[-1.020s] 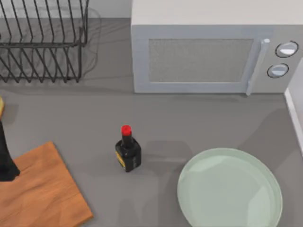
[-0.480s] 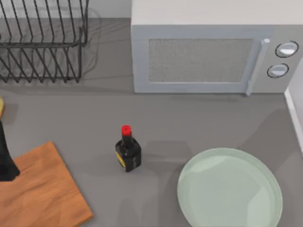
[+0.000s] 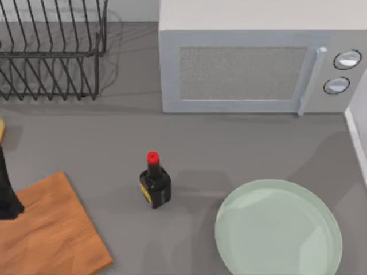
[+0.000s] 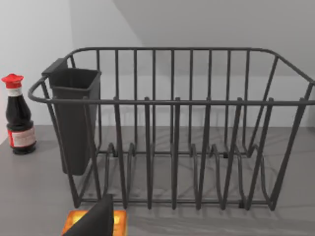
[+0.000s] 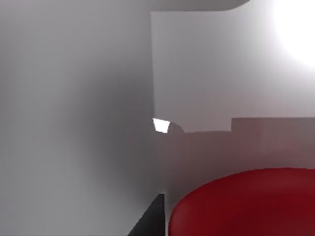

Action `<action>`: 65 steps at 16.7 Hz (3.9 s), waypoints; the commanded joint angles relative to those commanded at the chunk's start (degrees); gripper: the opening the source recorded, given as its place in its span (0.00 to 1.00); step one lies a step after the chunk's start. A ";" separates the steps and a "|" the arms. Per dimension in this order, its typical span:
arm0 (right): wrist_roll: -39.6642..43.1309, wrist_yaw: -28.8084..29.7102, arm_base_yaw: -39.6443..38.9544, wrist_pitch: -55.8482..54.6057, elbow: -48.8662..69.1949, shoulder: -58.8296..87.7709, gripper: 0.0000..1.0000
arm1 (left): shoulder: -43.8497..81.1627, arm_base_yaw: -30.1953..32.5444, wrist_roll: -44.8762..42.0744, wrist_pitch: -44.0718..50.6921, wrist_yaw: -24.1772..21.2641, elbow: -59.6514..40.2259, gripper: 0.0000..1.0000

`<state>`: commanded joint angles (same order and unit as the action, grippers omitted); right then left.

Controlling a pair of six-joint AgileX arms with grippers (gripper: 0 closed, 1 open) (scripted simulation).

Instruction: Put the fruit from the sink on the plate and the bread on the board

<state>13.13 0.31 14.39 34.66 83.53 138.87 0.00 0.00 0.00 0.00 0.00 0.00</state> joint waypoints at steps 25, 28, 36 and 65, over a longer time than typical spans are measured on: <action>-0.29 -0.84 -0.11 19.30 8.11 -13.90 0.00 | 0.00 0.00 0.00 0.00 0.00 0.00 1.00; -0.29 -0.55 -1.69 20.59 7.83 -16.59 0.00 | 0.00 0.00 0.00 0.00 0.00 0.00 1.00; -6.84 0.61 -15.87 27.78 -3.53 -30.93 0.00 | 0.00 0.00 0.00 0.00 0.00 0.00 1.00; -53.58 -0.31 -54.19 33.86 -9.97 -43.83 0.38 | 0.00 0.00 0.00 0.00 0.00 0.00 1.00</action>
<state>-40.45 0.00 -39.80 68.52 73.56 95.04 0.00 0.00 0.00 0.00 0.00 0.00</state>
